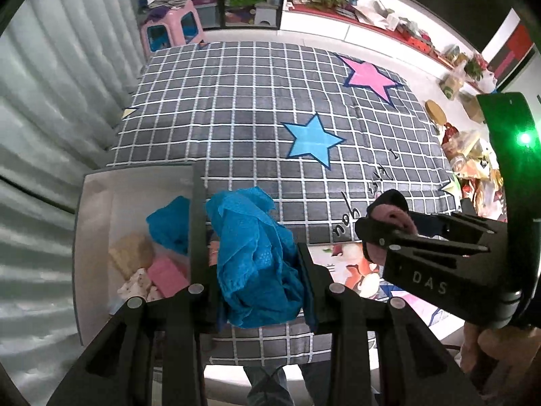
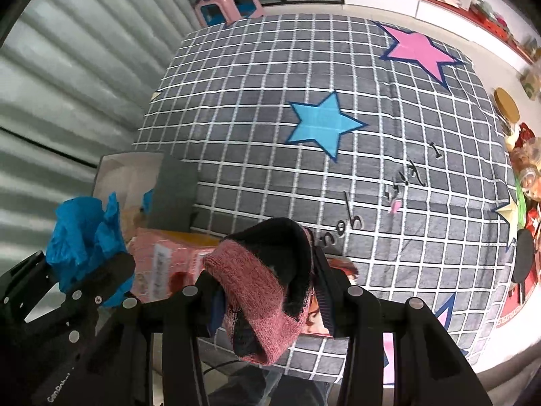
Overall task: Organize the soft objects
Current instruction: 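Carry the blue cloth and pink-and-black fabric with both tools over the white box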
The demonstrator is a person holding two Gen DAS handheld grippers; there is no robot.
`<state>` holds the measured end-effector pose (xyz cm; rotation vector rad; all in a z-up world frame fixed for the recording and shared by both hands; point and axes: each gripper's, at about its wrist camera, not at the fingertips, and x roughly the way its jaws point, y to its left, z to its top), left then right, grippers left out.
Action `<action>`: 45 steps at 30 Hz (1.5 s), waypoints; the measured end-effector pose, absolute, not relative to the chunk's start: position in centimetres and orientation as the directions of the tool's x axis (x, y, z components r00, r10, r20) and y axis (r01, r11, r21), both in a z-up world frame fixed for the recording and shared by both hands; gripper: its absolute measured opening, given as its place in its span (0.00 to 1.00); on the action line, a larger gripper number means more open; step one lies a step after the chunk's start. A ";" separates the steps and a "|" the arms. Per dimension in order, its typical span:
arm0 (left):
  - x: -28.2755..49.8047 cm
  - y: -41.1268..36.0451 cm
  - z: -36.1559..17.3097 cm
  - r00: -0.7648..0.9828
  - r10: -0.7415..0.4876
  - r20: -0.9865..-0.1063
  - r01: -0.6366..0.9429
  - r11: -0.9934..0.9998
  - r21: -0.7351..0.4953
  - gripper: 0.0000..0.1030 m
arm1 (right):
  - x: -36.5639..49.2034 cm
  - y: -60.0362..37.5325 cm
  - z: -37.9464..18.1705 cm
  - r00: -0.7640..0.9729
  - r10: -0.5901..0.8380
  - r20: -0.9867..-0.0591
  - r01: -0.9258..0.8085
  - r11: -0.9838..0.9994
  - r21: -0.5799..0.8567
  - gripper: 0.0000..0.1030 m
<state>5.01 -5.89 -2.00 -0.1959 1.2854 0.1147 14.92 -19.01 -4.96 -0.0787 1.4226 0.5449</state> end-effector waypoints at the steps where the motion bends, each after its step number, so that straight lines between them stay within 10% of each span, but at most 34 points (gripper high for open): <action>1: 4.7 -5.4 -1.8 0.284 -0.022 -0.959 -0.202 0.976 -0.082 0.36 | 14.7 -18.5 -4.8 0.049 0.311 -0.949 -0.411 0.872 0.265 0.45; 45: -9.7 9.9 -4.9 0.210 0.102 -0.972 -0.563 0.826 -0.035 0.36 | 4.5 -1.1 -1.4 -0.020 0.333 -0.943 -0.723 0.646 0.244 0.45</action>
